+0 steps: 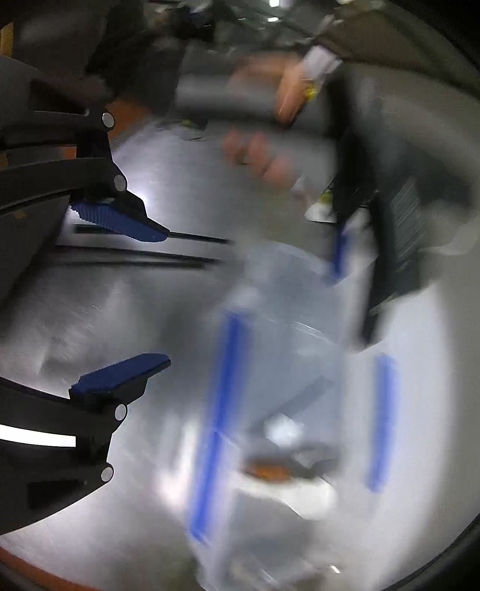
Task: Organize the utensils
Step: 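Grasp a black chopstick with the right gripper while the left gripper grasps another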
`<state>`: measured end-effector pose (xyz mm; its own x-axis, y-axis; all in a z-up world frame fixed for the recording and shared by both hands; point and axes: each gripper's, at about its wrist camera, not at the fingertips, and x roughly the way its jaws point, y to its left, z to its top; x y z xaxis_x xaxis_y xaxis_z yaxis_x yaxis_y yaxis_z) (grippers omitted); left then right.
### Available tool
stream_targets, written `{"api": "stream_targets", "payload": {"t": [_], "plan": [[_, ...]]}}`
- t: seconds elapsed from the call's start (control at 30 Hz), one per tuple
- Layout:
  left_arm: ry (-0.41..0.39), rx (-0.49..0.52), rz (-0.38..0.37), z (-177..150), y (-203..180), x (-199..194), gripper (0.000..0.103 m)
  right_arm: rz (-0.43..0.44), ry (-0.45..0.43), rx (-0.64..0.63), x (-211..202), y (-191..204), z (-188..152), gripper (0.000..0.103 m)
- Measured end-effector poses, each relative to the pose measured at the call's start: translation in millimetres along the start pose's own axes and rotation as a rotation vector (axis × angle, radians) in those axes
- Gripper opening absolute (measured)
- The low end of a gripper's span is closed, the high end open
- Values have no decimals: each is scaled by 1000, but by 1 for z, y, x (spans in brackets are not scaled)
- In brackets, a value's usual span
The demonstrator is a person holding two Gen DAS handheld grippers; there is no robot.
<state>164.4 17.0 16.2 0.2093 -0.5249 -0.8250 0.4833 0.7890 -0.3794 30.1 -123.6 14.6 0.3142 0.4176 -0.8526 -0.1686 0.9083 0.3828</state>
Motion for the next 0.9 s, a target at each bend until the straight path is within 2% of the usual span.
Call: {"api": "stream_targets", "payload": {"t": [0.07, 0.1, 0.13, 0.17, 0.23, 0.3, 0.43, 0.5, 0.57, 0.67, 0.8, 0.83, 0.9], "plan": [[-13, -48, 134, -45, 33, -22, 95, -30, 97, -29, 43, 19, -22, 63], [-10, -78, 175, -60, 46, -25, 95, -33, 128, -40, 56, 24, -28, 62], [13, -132, 203, -84, 68, -29, 95, -35, 181, -53, 77, 33, -38, 61], [46, -185, 198, -104, 85, -28, 95, -36, 216, -61, 91, 39, -45, 58], [106, -308, 142, -141, 117, -24, 95, -77, 274, -87, 113, 48, -55, 54], [125, -411, 97, -169, 139, -25, 95, -105, 324, -98, 125, 57, -66, 49], [145, -517, 12, -198, 156, -18, 95, -111, 378, -106, 134, 72, -75, 46], [158, -528, -25, -204, 156, -13, 95, -152, 394, -141, 140, 79, -77, 34], [168, -522, -48, -207, 153, -7, 95, -181, 432, -142, 153, 83, -81, 15], [176, -509, -112, -208, 141, 4, 95, -175, 432, -109, 158, 81, -84, 7], [196, -523, -194, -207, 125, 25, 95, -105, 433, 24, 154, 62, -76, 6], [204, -529, -221, -206, 120, 28, 95, -59, 435, 72, 154, 43, -73, 1], [226, -534, -293, -206, 111, 39, 95, 98, 415, 203, 142, 29, -66, 1]]}}
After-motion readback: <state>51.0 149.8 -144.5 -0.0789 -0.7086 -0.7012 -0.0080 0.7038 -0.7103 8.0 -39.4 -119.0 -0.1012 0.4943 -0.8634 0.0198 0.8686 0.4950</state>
